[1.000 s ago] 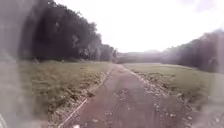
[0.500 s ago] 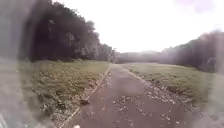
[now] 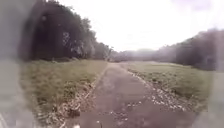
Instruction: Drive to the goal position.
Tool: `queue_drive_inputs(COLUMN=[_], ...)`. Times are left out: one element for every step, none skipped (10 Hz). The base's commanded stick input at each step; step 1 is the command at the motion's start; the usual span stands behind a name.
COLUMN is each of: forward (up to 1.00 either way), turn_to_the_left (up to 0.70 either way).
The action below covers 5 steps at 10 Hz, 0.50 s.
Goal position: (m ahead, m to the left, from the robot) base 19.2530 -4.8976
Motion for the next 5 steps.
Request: queue_drive_inputs(forward=[0.70,0.70,0.70,0.70,0.70], turn_to_the_left=[-0.13,-0.13,-0.13,-0.13,-0.13])
